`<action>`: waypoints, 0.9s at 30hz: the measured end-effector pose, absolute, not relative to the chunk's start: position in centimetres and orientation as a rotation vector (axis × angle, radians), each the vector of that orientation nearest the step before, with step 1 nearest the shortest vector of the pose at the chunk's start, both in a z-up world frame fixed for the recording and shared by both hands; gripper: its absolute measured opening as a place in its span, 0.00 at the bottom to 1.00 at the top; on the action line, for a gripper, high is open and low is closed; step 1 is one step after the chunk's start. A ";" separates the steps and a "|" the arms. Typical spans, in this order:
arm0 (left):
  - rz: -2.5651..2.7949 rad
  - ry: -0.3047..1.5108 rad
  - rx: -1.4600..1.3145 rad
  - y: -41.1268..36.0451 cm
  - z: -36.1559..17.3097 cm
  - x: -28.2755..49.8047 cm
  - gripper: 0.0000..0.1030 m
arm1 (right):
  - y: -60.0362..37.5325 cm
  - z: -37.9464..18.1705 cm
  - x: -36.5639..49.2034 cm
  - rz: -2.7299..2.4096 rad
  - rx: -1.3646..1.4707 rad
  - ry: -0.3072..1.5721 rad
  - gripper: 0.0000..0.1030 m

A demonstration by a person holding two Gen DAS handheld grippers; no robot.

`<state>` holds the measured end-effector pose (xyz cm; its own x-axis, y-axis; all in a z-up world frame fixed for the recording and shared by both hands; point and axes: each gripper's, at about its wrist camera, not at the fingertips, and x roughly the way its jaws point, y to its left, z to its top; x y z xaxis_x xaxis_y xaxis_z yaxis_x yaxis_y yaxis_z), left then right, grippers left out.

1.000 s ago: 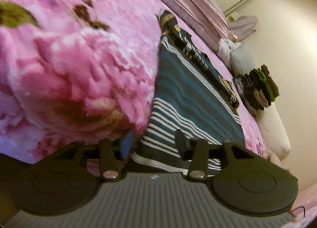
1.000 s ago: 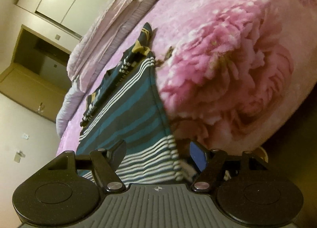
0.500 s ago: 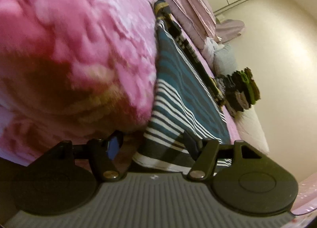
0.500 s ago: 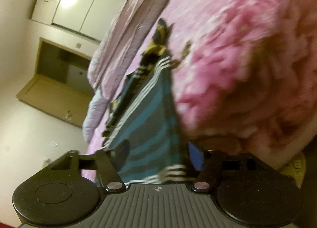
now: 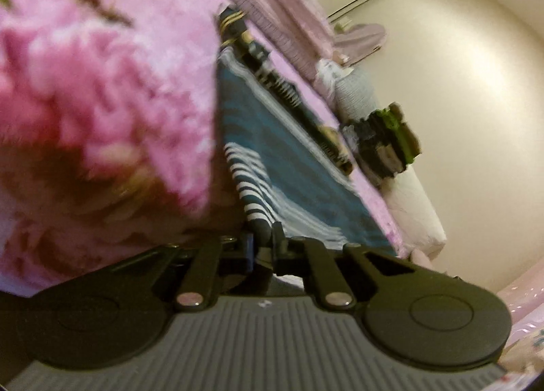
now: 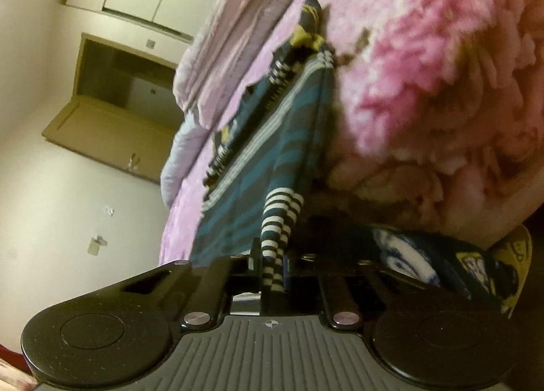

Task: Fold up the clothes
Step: 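Lay the lifted side over the sweater body with both grippers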

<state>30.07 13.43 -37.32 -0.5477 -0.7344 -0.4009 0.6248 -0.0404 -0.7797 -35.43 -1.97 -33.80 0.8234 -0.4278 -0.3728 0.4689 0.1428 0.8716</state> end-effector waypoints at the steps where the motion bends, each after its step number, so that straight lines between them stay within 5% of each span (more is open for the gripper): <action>1: -1.769 1.230 -0.155 13.5 -36.7 30.0 0.06 | -2.1 -33.1 -35.1 -0.636 1.261 0.026 0.05; 9: -1.844 1.141 -0.300 8.5 -30.3 30.1 0.06 | -8.9 -27.2 -33.3 -0.560 1.243 -0.021 0.06; 16: -1.772 1.162 -0.363 -6.9 -26.8 31.9 0.06 | -23.8 -26.5 -31.8 -0.679 1.423 -0.157 0.07; 18: -1.670 1.183 -0.356 -12.7 -27.1 32.6 0.08 | -28.6 -27.7 -30.8 -0.768 1.435 -0.163 0.14; 20: -1.570 1.171 -0.289 -17.3 -27.7 32.8 0.09 | -31.2 -29.0 -30.5 -0.870 1.451 -0.170 0.40; 25: -1.543 1.047 -0.012 -22.3 -28.4 32.4 0.27 | -31.6 -29.3 -29.2 -0.957 1.138 0.051 0.42; 27: -1.575 0.998 0.076 -22.6 -28.7 31.8 0.28 | -31.6 -29.7 -28.4 -0.943 1.037 0.123 0.42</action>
